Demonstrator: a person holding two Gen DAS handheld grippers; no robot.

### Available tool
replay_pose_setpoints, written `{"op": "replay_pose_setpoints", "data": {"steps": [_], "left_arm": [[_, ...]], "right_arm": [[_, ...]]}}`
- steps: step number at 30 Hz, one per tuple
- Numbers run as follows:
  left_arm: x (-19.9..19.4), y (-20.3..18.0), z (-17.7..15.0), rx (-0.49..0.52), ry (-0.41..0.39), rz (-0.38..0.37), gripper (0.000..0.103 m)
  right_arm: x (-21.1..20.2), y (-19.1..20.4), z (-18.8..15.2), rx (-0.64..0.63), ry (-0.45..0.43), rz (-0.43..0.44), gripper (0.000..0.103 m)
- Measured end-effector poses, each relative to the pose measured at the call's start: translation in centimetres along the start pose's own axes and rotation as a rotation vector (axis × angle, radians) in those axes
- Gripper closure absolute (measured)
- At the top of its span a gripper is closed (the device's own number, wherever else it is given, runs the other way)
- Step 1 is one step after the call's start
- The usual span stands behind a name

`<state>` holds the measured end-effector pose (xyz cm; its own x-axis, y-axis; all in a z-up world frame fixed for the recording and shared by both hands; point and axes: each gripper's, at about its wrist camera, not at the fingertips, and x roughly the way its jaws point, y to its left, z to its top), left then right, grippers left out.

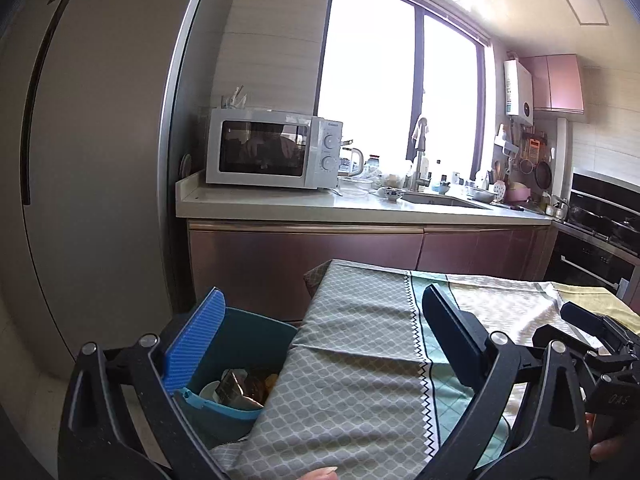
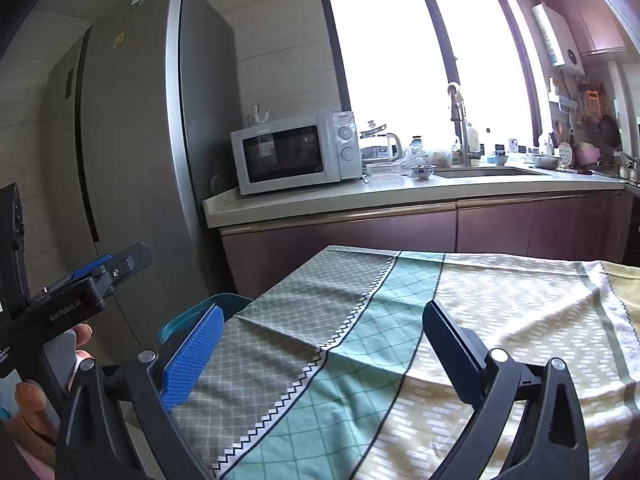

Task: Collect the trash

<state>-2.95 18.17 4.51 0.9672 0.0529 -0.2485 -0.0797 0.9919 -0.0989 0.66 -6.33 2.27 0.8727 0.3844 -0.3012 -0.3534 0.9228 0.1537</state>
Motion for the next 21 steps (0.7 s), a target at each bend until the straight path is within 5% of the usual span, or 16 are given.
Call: {"op": "replay_pose_setpoints", "data": {"steps": [11,21], "left_arm": [[0.2,-5.0,-0.9,0.035,-0.014,-0.072,0.006],[0.0,-7.8,-2.0,0.083,-0.007,-0.102,0.006]], "right_arm": [[-4.5,-3.4,-1.0,0.012,-0.063,-0.192,0.007],[-7.0,-5.1,-1.7,0.026,-0.085,-0.254,0.007]]}}
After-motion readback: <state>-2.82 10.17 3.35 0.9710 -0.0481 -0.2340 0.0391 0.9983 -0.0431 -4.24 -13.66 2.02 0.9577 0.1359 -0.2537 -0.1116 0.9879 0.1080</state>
